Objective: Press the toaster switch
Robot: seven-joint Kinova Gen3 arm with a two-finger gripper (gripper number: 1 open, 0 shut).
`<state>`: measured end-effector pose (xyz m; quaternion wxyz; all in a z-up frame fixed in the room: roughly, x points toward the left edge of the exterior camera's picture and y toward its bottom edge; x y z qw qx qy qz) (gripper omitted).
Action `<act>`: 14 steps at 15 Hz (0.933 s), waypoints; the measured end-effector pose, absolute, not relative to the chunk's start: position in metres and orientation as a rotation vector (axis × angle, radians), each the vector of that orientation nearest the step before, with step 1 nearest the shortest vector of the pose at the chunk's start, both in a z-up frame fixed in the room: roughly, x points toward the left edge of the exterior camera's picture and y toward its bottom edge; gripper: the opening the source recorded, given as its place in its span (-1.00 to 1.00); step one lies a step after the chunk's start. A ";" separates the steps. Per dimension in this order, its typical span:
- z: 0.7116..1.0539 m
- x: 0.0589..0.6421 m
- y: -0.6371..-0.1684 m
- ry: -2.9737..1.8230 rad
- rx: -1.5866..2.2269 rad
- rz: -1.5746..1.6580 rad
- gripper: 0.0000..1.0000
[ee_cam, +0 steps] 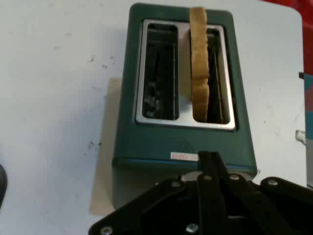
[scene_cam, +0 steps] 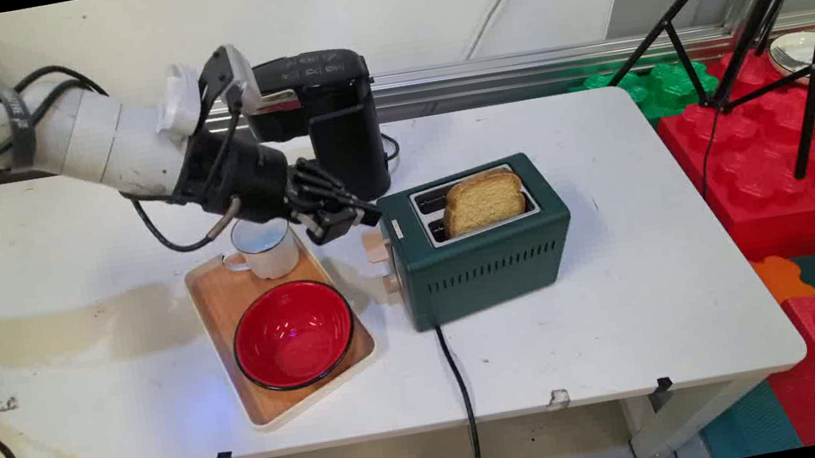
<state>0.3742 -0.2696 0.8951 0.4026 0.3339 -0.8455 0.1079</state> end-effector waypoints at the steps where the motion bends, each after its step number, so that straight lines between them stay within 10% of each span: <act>1: 0.893 0.375 -0.269 -2.141 0.847 0.269 -1.00; 14: 0.870 0.374 -0.280 -2.166 0.879 0.248 -1.00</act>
